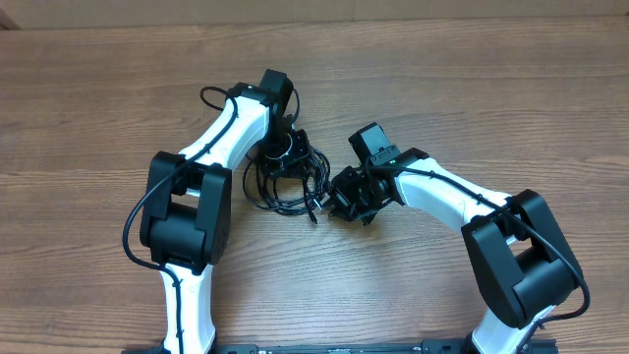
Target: Untangle cables
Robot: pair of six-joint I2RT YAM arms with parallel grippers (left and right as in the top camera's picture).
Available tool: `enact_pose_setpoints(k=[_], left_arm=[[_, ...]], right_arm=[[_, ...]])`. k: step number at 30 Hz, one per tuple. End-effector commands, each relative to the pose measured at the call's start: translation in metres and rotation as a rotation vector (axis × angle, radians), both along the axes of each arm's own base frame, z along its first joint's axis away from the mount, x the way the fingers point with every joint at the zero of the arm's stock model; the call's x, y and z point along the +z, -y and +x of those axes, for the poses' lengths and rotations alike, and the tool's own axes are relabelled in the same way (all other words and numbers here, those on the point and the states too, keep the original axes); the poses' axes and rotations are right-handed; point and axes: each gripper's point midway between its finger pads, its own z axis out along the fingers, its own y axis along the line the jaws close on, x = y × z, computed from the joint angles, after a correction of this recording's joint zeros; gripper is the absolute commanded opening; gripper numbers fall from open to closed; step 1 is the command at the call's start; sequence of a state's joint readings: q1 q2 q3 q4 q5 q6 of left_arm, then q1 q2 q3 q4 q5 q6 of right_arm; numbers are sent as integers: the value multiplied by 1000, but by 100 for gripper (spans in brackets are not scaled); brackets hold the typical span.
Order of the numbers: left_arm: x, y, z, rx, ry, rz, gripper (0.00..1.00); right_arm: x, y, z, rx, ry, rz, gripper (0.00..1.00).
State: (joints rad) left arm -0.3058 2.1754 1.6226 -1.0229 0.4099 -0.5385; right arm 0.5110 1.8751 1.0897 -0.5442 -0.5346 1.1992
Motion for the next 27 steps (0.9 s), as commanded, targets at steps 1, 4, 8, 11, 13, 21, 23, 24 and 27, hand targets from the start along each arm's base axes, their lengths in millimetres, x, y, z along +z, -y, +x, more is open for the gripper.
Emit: enact_pose_setpoints(k=[1,4,8,11,13,21,23,24,27], left_arm=[[4,0,-3,-92,30,-20,4],[4,0,-8,-159,38,-24,4],[4,-1,-12,-199,38,-27,4],[4,0,-12,-209,41,-30,4],[5,2,-12,-209,40,-48,4],[9,12,-13,-207,40,-103,4],[9,13,-13,-209,39,-103,4],[9,13,-14,-210,39,-104,4],[13,21,-16,-219,34,-146,4]], right_arm=[[5,1,16,-26,62,20,20],[8,1,27,-40,98,40,21],[11,-2,32,-40,123,53,22],[12,-3,35,-40,135,59,24],[12,-3,35,-40,135,59,24],[9,-7,21,-14,96,44,23],[8,-8,19,-10,98,41,23],[8,-9,20,-9,102,37,23],[7,-8,21,-12,112,24,23]])
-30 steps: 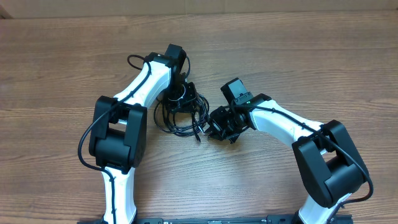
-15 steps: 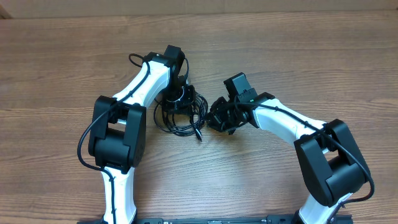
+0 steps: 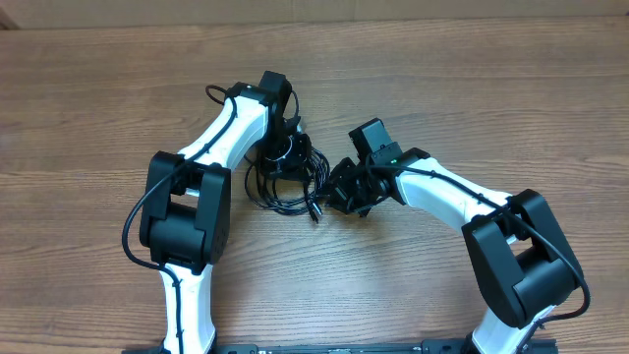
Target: Untangle cables
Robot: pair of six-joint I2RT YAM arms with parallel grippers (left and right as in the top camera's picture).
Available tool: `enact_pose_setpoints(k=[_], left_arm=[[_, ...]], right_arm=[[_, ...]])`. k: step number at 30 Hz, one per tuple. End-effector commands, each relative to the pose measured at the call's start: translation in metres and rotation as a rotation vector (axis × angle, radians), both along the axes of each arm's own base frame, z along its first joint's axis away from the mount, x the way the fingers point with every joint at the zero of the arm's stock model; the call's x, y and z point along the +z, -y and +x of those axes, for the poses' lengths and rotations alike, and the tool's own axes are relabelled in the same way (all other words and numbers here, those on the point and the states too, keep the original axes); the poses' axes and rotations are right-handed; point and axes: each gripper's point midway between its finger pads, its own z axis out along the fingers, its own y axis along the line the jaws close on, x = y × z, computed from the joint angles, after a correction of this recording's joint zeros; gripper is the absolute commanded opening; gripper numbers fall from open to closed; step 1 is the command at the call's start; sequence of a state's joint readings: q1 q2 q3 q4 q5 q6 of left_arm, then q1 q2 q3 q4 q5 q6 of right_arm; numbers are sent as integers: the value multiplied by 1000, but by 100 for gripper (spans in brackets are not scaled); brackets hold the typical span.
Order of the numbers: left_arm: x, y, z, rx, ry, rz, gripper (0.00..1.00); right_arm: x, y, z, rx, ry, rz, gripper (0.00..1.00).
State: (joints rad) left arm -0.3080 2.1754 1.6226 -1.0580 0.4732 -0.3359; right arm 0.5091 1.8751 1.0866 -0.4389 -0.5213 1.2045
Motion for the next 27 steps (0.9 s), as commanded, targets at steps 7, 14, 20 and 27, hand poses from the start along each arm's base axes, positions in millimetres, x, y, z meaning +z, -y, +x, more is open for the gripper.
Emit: enact_pose_setpoints(k=[7,14,20,27], left_arm=[[11,19,-7,-51,-2,-99,4],[2,6,0,-40,33,-7,4],[-2,-2,8,66,23,62,4],[7,18,15,157,-7,-51,4]], right_arm=[[1,0,1,-6,19,-17,15],[-5,8,-3,-17,-3,-63,4],[-9,14,-12,-16,-44,-90,4],[-13,19,-16,-19,-60,-121,4]])
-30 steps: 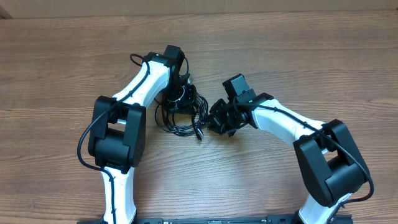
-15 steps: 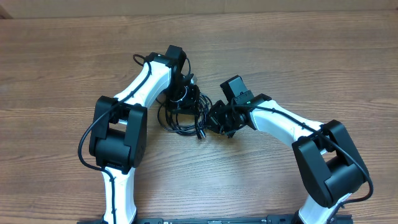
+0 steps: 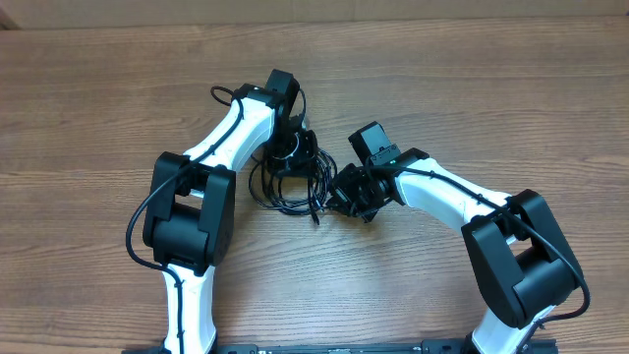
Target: Untangle cables
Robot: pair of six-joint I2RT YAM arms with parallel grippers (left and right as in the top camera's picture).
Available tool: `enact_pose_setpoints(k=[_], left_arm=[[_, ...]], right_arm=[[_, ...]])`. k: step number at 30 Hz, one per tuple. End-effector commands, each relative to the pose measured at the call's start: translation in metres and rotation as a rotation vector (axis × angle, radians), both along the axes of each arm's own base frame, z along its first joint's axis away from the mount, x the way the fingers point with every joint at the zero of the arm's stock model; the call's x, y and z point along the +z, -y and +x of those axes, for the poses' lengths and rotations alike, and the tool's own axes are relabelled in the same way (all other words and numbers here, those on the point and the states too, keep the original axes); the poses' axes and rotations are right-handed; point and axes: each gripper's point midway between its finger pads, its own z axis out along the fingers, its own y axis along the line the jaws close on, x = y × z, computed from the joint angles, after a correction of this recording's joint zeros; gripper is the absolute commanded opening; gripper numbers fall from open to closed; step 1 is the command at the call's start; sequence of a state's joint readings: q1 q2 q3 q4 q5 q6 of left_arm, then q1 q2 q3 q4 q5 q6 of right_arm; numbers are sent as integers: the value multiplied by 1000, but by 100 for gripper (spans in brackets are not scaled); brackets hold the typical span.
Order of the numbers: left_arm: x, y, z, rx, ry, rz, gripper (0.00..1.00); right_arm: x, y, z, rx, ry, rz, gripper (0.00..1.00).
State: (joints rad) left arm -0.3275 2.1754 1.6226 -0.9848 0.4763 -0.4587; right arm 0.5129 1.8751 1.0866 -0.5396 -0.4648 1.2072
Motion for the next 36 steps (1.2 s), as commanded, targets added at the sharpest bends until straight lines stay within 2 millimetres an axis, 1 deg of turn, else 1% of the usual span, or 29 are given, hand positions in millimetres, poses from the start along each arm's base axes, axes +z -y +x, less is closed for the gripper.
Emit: enact_pose_setpoints(k=[1,5,8,10,12,14,15,16,19,23,26,30,34,36], left_arm=[[7,4,5,85,-26,-47,4],[10,-1,10,121,-40,-75,4],[14,-6,13,115,-37,-118,4],[14,-13,14,101,-30,-121,4],[14,-18,11,80,-31,-121,4],[14,-20,1,43,-54,-117,4],[14,-22,-8,24,-84,-108,16],[14,-21,-13,19,-102,-101,25],[14,-16,-24,0,-133,-87,31],[13,-4,-30,-7,-146,-68,32],[9,1,-36,8,-159,-14,29],[3,5,-42,-7,-150,62,25],[1,10,-47,-22,-154,78,21],[-1,9,-50,-13,-163,82,20]], right_arm=[[-2,6,-4,-2,-2,-36,4],[-5,11,-7,-7,-16,-67,4],[-6,13,-6,-10,-12,-80,4],[-6,14,-5,-13,-8,-87,4],[-6,14,-5,-13,-8,-86,4],[-6,14,-5,-13,-7,-85,4],[-6,14,-5,-13,-5,-83,4],[-6,14,-5,-13,-5,-83,4],[-6,13,-4,-13,-1,-81,4],[-6,13,-3,-13,0,-80,4],[-6,13,-3,-13,0,-79,4],[-5,13,-3,-13,1,-79,4],[-6,13,-3,-13,1,-79,4],[-5,13,-3,-13,1,-79,4]])
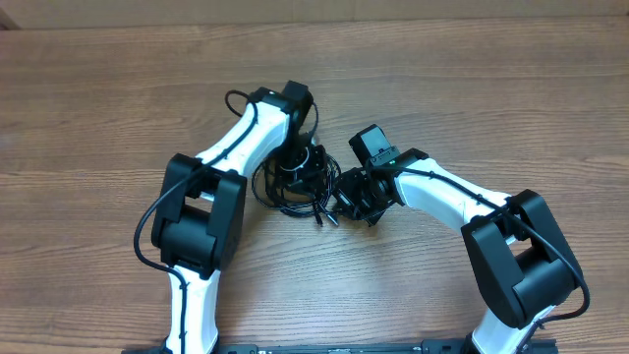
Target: Untangle cables
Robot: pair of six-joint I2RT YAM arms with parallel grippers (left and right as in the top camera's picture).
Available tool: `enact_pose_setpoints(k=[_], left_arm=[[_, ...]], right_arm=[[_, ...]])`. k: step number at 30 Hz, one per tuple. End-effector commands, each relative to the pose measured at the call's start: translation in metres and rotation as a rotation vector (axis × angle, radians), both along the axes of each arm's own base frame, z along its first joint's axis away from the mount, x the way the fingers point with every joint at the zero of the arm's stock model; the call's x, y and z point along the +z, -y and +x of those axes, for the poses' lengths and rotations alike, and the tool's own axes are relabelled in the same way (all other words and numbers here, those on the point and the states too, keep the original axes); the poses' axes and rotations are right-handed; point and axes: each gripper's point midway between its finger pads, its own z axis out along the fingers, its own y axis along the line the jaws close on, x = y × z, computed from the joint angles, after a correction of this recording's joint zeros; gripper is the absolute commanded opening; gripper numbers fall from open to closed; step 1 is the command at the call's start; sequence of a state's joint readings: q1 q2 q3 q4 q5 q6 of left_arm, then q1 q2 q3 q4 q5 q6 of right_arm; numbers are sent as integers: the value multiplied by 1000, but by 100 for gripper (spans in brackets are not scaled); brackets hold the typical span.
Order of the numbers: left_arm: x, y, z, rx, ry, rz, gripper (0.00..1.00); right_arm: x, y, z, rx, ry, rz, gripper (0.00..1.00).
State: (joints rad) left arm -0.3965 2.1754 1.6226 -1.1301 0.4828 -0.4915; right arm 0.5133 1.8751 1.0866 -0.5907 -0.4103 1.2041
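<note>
A tangle of black cables (291,193) lies on the wooden table between the two arms, with two plug ends (321,215) sticking out toward the front. My left gripper (301,163) points down into the top of the tangle and appears shut on its loops. My right gripper (344,196) sits low at the tangle's right edge, against the cables. Its fingers are dark and hidden under the wrist, so their gap does not show.
The wooden table (491,88) runs in all directions around the arms. The left arm's own black lead (236,98) loops up behind its wrist. Both arm bases stand at the near edge.
My left gripper has moved to the right and the cable tangle has come with it, now touching the right gripper. The right gripper has barely shifted.
At first my left gripper was on the tangle's top, with the right gripper a little apart on its right. The right gripper then stood closer to the cables. Since then the left gripper and tangle have shifted rightward at each moment until the bundle met the right gripper.
</note>
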Motion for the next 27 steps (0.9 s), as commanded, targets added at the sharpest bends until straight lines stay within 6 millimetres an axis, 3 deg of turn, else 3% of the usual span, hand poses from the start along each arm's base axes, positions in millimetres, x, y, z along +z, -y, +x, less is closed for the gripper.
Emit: enact_pose_setpoints(k=[1,9,12,14,17,25,27], left_arm=[[-4,-4,-4,28,-13,34,20],[-17,-7,-11,30,-22,38,20],[-18,-6,-9,30,-15,35,14],[-18,-5,-7,31,-6,27,4],[-18,-6,-3,37,4,22,4],[-3,-9,9,71,-15,-150,4],[1,-20,18,114,-18,-188,4]], right_arm=[[2,1,2,-1,18,-9,4],[2,1,2,-1,18,-8,4],[2,1,2,-1,18,-9,4],[2,1,2,-1,18,-9,4],[2,0,1,0,17,-8,4],[2,0,1,1,17,-6,4],[2,0,1,0,16,-6,4]])
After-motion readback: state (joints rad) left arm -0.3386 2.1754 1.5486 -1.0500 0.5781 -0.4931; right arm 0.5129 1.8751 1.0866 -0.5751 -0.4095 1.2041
